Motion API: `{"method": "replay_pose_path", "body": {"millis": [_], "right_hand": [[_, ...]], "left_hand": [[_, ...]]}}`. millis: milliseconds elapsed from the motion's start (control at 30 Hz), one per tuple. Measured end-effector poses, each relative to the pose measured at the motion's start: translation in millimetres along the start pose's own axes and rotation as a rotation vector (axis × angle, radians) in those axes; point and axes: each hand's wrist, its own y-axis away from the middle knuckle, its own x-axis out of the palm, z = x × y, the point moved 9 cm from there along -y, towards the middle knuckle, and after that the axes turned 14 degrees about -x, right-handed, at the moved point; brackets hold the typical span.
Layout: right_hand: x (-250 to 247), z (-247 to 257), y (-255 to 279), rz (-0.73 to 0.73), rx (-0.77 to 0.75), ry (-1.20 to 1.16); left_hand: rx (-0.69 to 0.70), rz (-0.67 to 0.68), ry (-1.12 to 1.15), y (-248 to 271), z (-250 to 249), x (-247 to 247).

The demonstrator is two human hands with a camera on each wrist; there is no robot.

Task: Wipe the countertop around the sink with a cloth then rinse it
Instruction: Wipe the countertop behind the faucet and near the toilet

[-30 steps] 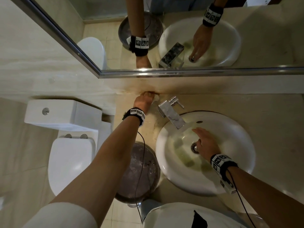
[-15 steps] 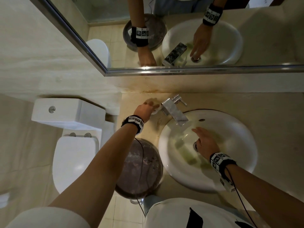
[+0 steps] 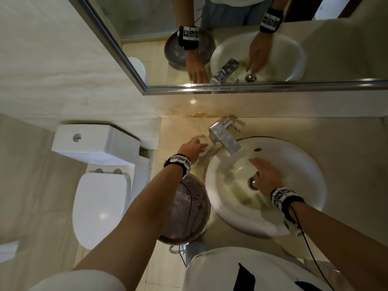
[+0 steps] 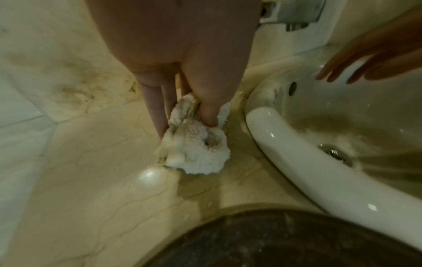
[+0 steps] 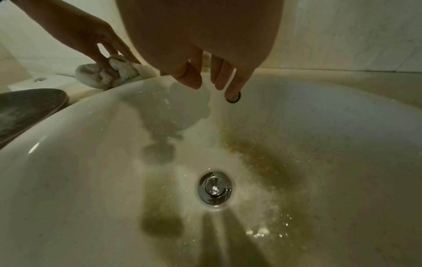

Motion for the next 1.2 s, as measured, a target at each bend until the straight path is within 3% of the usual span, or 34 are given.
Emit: {"method": "replay_pose_path", "body": {"millis": [333, 567, 833, 1200], "right_hand": [[-11, 2, -1, 0.029, 0.016, 0.042], [1, 0, 12, 0.056, -0.037, 0.089], [14, -13, 21, 0.128, -0.044, 0.144], [18, -6, 11, 0.175, -0.086, 0.156]], "left_hand": [[-0.273, -0.053, 0.254, 26, 55, 4], [-0.474, -0.100, 0.351, 16, 106, 17], [-0.451, -0.134, 0.372, 12, 89, 25], [-0.286, -0.059, 0.396, 0, 9, 24]]}}
